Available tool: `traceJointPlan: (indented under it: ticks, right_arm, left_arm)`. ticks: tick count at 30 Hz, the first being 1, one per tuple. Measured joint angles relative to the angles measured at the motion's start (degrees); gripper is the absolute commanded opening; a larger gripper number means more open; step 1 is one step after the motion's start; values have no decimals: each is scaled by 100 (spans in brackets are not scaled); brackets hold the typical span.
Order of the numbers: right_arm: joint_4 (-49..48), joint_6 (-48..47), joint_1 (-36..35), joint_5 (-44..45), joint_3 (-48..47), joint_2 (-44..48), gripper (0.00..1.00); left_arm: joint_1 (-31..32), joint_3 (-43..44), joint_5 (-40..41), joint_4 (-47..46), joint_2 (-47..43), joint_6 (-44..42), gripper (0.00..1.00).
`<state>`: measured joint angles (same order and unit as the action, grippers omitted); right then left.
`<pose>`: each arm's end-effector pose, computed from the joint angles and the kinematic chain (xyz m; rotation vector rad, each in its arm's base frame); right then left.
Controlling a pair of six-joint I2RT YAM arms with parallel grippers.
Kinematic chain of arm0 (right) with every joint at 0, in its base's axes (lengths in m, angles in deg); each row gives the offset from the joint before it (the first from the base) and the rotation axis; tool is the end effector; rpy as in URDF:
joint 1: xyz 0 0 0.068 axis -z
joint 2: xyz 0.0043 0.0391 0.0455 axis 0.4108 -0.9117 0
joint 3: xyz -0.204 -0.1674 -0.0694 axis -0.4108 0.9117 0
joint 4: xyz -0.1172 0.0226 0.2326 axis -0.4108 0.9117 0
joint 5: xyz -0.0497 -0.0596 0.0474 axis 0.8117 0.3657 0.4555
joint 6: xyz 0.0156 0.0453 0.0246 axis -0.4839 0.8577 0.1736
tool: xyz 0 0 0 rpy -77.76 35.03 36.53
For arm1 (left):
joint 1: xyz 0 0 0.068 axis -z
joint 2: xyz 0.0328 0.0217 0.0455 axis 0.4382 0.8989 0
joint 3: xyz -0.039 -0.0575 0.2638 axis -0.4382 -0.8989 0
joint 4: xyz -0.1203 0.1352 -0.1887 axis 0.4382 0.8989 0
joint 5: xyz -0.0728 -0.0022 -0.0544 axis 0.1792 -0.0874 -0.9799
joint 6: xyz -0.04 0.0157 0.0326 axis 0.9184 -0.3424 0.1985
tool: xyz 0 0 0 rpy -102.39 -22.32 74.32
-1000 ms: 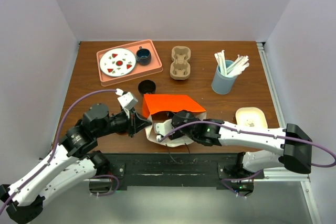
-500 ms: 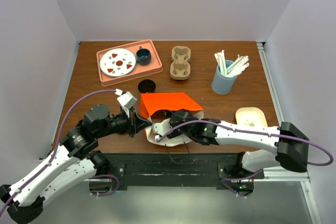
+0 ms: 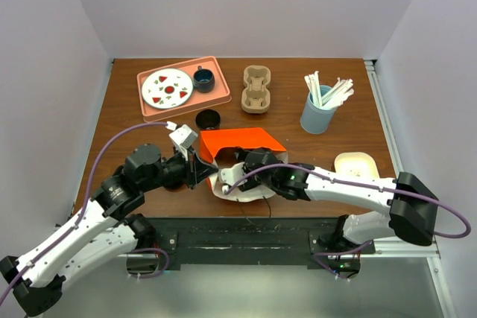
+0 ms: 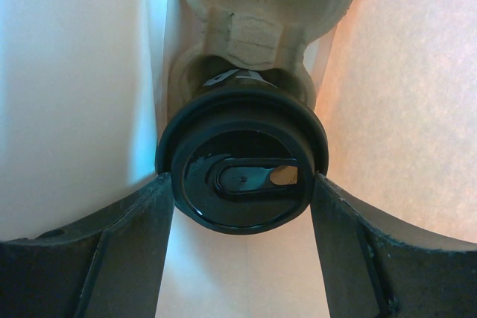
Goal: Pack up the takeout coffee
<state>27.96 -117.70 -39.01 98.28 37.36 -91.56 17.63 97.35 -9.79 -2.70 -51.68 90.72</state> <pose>0.1378 0.2469 0.2311 -1.8145 1.3051 -0.3024 0.1031 -0.1111 0.3137 0.5220 1.9255 -1.0470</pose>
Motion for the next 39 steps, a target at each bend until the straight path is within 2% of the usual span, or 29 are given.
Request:
traceJointPlan:
  ticks: [9,11,14,16,23,24,25,28,32,36,39]
  right_arm:
    - [509,116,70,-212,-221,42,74]
    - [616,181,72,-232,-271,48,80]
    - [807,317,83,-293,-358,55,85]
    - [955,411,103,-361,-431,55,92]
    - [1329,564,219,-551,-647,59,93]
    - [1349,573,232,-564,-667,59,90]
    - [1370,590,254,-584,-691,61,81]
    - [1438,623,293,-627,-726,90,74]
    - [1606,649,326,-715,-767,173,76]
    - [1799,693,402,-813,-859,208,87]
    - [1934,752,433,-868,-931,214,92]
  left_arm:
    - [0,17,11,-120,66,39,0]
    - [0,20,13,-153,66,44,0]
    - [0,42,24,-181,74,55,0]
    - [0,98,22,-173,129,52,0]
    - [0,323,61,-144,326,31,0]
    - [0,356,72,-138,348,28,0]
    - [0,389,87,-133,372,28,0]
    - [0,450,105,-136,422,35,0]
    - [2,511,50,-144,503,118,0]
    - [2,678,46,-114,643,144,0]
    - [2,804,46,-46,741,144,8]
